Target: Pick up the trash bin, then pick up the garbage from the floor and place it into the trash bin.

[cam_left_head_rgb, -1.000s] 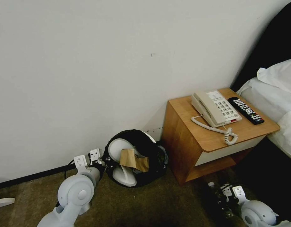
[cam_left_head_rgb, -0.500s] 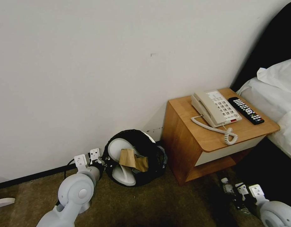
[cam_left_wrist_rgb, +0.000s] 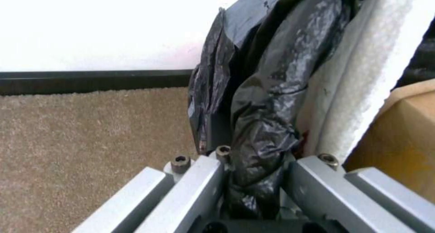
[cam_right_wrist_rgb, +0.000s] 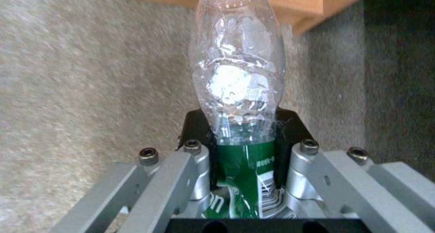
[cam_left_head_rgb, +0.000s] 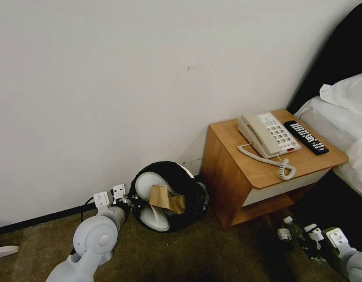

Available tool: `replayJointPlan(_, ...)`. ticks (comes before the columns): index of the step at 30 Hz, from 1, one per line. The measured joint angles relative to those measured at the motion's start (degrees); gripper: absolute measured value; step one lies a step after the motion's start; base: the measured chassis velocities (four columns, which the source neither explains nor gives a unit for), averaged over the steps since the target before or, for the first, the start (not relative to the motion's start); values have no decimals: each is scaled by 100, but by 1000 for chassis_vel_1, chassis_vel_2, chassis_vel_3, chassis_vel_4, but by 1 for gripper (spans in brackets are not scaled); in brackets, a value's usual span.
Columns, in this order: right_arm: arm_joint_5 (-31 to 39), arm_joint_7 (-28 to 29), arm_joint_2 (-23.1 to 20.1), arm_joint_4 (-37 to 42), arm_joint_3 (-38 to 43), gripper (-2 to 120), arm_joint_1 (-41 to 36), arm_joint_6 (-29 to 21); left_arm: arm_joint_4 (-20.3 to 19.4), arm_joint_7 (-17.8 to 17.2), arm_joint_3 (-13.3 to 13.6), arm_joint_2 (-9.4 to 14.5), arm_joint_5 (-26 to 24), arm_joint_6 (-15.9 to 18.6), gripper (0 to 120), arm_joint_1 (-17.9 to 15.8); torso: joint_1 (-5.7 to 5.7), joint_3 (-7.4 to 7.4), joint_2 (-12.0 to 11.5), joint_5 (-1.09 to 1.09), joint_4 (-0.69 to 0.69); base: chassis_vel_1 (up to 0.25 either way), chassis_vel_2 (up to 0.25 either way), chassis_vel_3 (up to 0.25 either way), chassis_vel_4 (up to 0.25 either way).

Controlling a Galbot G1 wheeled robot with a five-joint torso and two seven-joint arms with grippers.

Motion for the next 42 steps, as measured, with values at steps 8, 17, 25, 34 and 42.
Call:
replayJointPlan(8, -182, -103, -26, 434, 697, 20, -678, 0, 23, 20, 97, -2, 55, -7, 0, -14, 0, 0, 0, 0, 0, 0, 0, 0, 0)
replayJointPlan(17, -541, -162, 266, 1012, 1063, 20, -1119, 10, -22, -41, 253, 5, 74, -36, 0, 14, 0, 0, 0, -1, 0, 0, 0, 0, 0)
replayJointPlan(25, -966, -253, 648, 1533, 1204, 20, -1279, 28, -122, -172, 301, 115, 51, -36, 0, 129, 0, 0, 0, -1, 1, 0, 0, 0, 0)
replayJointPlan(34, -1275, -414, 850, 1746, 1310, 20, -1319, 98, -179, -226, 334, 162, 44, -23, 0, 153, -1, 0, 0, -1, 0, 0, 0, 0, 0)
replayJointPlan(42, -1171, -430, 693, 1908, 1538, 19, -1426, 58, -197, -226, 311, 180, 29, -20, 0, 151, 0, 0, 0, 0, 1, 0, 0, 0, 0)
